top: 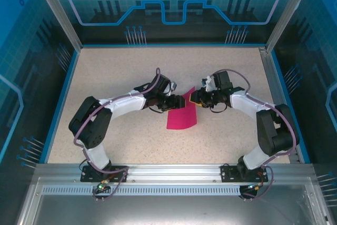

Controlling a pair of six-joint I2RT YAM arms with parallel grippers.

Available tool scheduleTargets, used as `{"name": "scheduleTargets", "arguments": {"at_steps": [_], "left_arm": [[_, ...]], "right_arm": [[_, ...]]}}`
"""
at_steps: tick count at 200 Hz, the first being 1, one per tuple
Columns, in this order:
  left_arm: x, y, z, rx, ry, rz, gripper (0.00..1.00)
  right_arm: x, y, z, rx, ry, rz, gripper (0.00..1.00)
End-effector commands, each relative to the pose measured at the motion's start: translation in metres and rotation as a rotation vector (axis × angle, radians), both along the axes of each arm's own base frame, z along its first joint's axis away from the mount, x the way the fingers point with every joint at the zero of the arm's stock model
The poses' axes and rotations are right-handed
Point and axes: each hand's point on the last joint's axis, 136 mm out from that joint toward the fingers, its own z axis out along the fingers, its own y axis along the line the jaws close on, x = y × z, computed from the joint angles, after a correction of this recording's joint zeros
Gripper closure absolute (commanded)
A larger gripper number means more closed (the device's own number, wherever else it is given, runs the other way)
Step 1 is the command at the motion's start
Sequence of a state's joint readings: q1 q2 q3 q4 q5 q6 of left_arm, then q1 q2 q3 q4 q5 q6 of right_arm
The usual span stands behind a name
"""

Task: Fold a paper plane with a square sheet of paper (pick it up from the middle)
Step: First fold in half a square sheet of paper at the center of the table.

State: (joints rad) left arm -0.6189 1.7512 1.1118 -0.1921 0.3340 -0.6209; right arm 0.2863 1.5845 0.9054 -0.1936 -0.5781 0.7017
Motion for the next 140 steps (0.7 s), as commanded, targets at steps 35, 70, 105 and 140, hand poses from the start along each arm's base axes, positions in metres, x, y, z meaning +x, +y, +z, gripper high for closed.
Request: {"name": "scheduleTargets", "arguments": {"at_steps": [35,70,105,140], "left_arm": [[-0.036,-0.029,0.03,0.112,-0.117,-0.082,0.25],[-0.051,-0.052,0.028,0.214,-0.12,-0.139,0.23],[-0.056,-0.062,0.018,0.326,-0.118,-0.149,0.2],[-0.054,-0.061,0.008,0.421,-0.114,-0.125,0.21]], "right_arm": [[0.0,0.0,0.0,-0.011,0.022,0.002,0.67],[0.0,0.002,0.0,0.001,0.026,0.004,0.67],[0.001,0.003,0.0,0.006,0.027,0.003,0.66],[0.001,0.004,0.0,0.009,0.029,0.004,0.66]]}}
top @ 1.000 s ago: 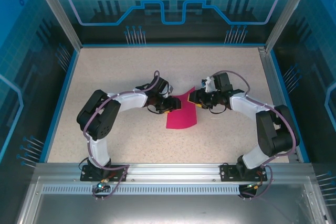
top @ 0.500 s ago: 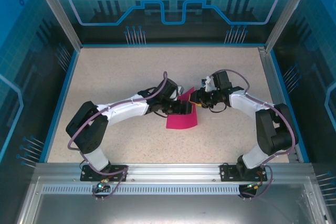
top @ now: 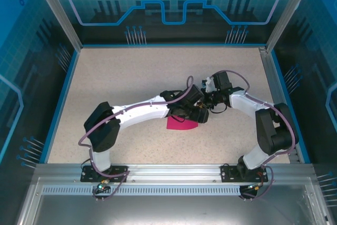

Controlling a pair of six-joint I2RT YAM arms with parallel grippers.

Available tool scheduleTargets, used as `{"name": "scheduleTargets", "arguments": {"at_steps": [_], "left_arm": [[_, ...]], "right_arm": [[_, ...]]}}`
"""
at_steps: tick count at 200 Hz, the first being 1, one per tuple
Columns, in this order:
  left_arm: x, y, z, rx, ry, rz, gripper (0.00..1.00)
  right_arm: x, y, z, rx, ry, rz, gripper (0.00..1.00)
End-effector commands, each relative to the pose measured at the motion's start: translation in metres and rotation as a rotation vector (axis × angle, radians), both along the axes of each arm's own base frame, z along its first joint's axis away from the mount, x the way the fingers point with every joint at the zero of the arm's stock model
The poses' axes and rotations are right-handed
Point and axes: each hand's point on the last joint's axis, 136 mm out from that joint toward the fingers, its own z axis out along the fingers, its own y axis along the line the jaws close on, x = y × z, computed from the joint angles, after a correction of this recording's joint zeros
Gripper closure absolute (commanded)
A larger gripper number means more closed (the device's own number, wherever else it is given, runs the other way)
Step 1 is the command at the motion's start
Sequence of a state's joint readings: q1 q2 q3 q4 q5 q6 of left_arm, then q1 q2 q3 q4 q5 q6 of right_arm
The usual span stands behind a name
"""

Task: Fold a paper plane with a square sheet of paper (pick it up from the middle)
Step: First fold in half a square sheet of paper at the center of the table.

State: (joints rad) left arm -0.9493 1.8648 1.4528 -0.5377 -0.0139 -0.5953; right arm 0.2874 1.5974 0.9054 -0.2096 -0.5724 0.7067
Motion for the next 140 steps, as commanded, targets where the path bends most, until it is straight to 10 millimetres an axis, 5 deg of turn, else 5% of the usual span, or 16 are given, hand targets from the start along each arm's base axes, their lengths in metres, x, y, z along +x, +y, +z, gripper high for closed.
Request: {"name": "scheduleTargets", "arguments": {"at_steps": [1,58,140], "left_arm": [[0.0,0.015,-0.013,0.128,0.005,0.039,0.21],[0.003,0.018,-0.022,0.218,-0.019,0.063,0.27],[-0.006,0.013,-0.015,0.052,-0.092,0.134,0.3]], "right_arm": [[0.003,0.005,0.007,0.021,0.0,0.009,0.66],[0.005,0.006,0.01,0.027,-0.003,0.005,0.66],[0.011,0.0,0.01,0.039,0.002,-0.033,0.68]]}}
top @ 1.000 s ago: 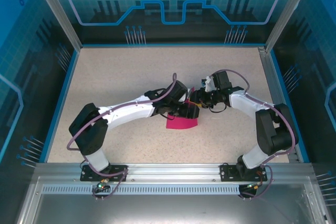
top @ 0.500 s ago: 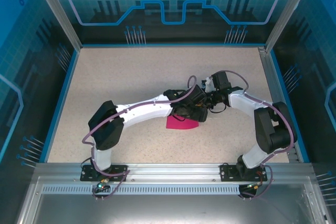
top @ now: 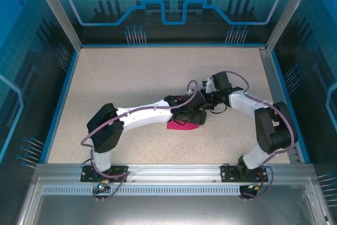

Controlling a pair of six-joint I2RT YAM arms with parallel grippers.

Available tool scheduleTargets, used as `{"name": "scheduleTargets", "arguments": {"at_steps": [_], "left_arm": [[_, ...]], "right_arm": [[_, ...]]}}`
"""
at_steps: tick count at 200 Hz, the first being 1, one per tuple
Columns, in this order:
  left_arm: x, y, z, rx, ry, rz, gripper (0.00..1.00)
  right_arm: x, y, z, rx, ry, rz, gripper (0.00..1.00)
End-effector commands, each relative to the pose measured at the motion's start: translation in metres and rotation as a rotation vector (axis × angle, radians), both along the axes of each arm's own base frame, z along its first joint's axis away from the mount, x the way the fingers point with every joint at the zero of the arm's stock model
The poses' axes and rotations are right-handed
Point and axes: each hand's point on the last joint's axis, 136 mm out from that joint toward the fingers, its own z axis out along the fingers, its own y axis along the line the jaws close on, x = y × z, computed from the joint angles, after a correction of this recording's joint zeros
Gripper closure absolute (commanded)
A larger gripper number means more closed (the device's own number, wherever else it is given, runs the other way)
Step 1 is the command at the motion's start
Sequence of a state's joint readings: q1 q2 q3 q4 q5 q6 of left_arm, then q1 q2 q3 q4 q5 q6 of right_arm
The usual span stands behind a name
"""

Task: Fold a paper plane with a square sheet of paper (pick it up from the middle)
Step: First fold in half a square sheet of paper at the center of the table.

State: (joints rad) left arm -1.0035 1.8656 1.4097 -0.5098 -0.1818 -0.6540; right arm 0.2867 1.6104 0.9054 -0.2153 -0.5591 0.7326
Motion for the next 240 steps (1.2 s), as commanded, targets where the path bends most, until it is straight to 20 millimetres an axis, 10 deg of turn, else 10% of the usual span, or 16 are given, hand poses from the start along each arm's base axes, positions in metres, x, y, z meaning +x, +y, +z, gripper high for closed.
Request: {"name": "scheduleTargets", "arguments": {"at_steps": [1,77,240], "left_arm": [[-0.006,0.007,-0.003,-0.027,-0.008,0.054,0.31],[-0.003,0.013,-0.004,-0.02,-0.052,0.089,0.38],[0.013,0.054,-0.003,-0.243,0.041,0.189,0.96]], "right_arm": [[0.011,0.002,0.017,0.048,-0.031,-0.01,0.68],[0.012,0.001,0.018,0.074,-0.028,-0.024,0.69],[0.007,-0.007,0.038,0.037,-0.043,-0.03,0.53]]}}
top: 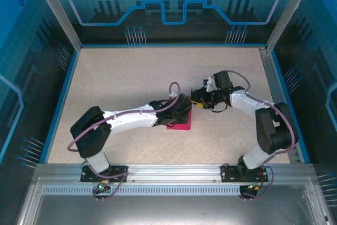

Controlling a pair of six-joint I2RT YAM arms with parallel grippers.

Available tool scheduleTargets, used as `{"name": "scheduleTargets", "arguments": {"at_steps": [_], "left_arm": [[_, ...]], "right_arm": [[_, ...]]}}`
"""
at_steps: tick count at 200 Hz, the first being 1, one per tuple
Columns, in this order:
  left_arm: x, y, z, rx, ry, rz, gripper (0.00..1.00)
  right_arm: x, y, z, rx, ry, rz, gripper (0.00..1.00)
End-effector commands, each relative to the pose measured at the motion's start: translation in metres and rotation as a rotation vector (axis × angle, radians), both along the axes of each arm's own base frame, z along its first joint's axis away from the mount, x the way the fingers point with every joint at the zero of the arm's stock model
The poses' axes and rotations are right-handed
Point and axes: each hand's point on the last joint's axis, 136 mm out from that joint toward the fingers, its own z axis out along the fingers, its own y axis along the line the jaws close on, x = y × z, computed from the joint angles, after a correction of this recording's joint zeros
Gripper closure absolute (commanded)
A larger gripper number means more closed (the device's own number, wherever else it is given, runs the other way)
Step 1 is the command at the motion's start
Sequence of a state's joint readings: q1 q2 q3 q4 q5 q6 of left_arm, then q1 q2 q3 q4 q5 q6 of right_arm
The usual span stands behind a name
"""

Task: Fold a paper plane with a square sheet of paper (pick it up from the middle)
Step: First fold in half a square sheet of paper at the center of the table.

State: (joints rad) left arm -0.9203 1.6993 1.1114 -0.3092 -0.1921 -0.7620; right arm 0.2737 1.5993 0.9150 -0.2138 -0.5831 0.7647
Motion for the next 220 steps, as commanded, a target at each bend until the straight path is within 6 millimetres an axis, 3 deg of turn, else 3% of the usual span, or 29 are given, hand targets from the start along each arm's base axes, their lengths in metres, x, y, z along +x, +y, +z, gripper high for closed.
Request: {"name": "scheduleTargets", "arguments": {"at_steps": [1,28,57,96,125,162,179,220], "left_arm": [[0.004,-0.001,0.01,-0.161,0.037,0.006,0.96],[0.008,0.015,0.002,-0.276,0.099,0.038,0.96],[0.009,0.035,-0.009,-0.288,0.149,0.08,0.96],[0.01,0.048,-0.018,-0.282,0.167,0.122,0.96],[0.007,0.052,-0.018,-0.288,0.176,0.132,0.96],[0.004,0.056,-0.02,-0.276,0.181,0.133,0.96],[0.002,0.057,-0.023,-0.274,0.189,0.14,0.96],[0.003,0.056,-0.023,-0.281,0.188,0.141,0.96]], "right_arm": [[0.004,-0.006,0.03,0.001,-0.054,-0.011,0.53],[-0.004,-0.013,0.036,-0.047,-0.057,-0.014,0.5],[-0.012,0.004,0.034,-0.064,-0.052,0.037,0.55],[-0.014,0.039,0.008,-0.1,-0.003,0.12,0.69],[-0.005,0.046,-0.016,-0.134,0.04,0.129,0.74],[-0.003,0.04,-0.016,-0.182,0.02,0.13,0.73],[-0.003,0.031,-0.014,-0.206,0.009,0.106,0.66],[-0.006,0.027,-0.031,-0.227,0.05,0.11,0.58]]}}
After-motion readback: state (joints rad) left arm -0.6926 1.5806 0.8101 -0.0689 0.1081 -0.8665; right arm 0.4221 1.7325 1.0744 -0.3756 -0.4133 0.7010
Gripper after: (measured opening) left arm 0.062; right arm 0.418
